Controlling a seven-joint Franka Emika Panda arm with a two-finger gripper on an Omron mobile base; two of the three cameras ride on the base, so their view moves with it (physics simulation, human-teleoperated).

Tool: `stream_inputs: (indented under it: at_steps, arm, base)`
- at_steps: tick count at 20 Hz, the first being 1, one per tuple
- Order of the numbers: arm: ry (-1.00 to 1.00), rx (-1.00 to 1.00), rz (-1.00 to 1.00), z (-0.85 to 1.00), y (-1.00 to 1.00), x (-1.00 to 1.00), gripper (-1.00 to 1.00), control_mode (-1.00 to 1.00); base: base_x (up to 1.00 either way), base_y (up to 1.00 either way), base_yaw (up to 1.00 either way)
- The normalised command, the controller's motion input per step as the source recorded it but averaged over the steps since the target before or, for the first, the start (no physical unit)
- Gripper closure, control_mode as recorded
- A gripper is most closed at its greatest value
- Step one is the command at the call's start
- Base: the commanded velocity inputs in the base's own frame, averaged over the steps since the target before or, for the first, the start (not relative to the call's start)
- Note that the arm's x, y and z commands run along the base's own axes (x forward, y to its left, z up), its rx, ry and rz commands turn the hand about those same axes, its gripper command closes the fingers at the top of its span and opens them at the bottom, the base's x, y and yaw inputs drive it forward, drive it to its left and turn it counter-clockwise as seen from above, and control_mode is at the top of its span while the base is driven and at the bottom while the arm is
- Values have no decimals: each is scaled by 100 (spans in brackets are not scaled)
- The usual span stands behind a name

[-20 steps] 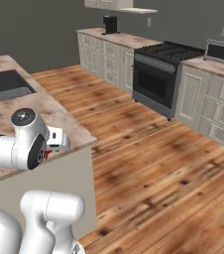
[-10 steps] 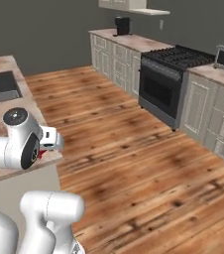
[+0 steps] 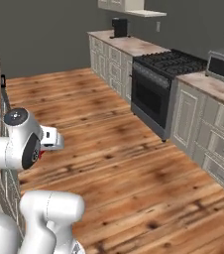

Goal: Take the fish out of the fridge, briefly rinse it in the sink, and place it on the tray next to the sink.

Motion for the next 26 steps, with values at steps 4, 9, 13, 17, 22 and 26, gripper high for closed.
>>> stream_inputs:
  at_steps: [4,9,13,17,22,26]
  arm:
    - [0,0,0,0,0,0,100,100]
    - [0,0,0,0,0,0,100,100]
    - [0,0,0,0,0,0,100,100]
    - [0,0,0,0,0,0,100,100]
    - [0,0,0,0,0,0,100,100]
    - [0,0,0,0,0,0,100,100]
  base:
    - [100,-9,46]
    - [100,0,47]
    - [100,-72,15]
    - [100,-84,10]
    - [100,-3,59]
    - [100,0,67]
